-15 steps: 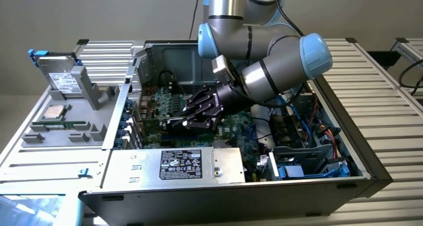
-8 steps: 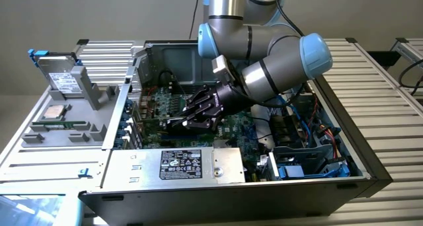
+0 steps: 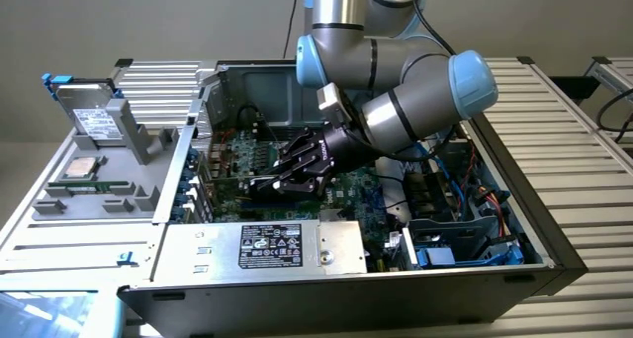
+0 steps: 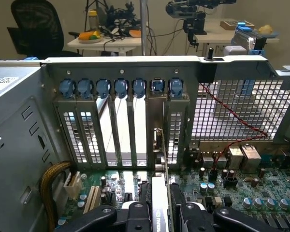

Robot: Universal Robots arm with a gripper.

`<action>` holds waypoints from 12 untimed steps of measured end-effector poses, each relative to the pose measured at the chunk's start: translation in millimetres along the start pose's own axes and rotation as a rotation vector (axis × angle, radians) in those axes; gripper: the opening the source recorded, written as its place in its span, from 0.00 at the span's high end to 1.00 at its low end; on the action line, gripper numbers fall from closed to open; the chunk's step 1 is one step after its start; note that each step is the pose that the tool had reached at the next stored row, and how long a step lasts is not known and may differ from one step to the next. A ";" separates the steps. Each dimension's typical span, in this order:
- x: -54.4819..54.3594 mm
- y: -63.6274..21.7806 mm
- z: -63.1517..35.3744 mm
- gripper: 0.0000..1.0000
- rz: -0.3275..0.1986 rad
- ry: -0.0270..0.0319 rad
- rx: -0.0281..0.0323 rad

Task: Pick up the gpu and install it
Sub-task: 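Insert the gpu into the slot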

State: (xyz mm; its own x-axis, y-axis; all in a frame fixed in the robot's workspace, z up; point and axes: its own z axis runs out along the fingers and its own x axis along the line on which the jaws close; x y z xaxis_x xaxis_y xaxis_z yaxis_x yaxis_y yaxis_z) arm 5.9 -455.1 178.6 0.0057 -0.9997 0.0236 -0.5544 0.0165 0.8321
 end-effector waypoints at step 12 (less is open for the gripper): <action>1.1 -0.4 0.4 0.72 0.002 -0.0044 0.0001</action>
State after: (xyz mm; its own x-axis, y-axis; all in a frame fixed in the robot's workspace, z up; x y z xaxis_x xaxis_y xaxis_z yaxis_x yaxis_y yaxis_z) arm 5.8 -456.1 178.1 0.0007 -0.9997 0.0231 -0.5545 0.0189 0.8320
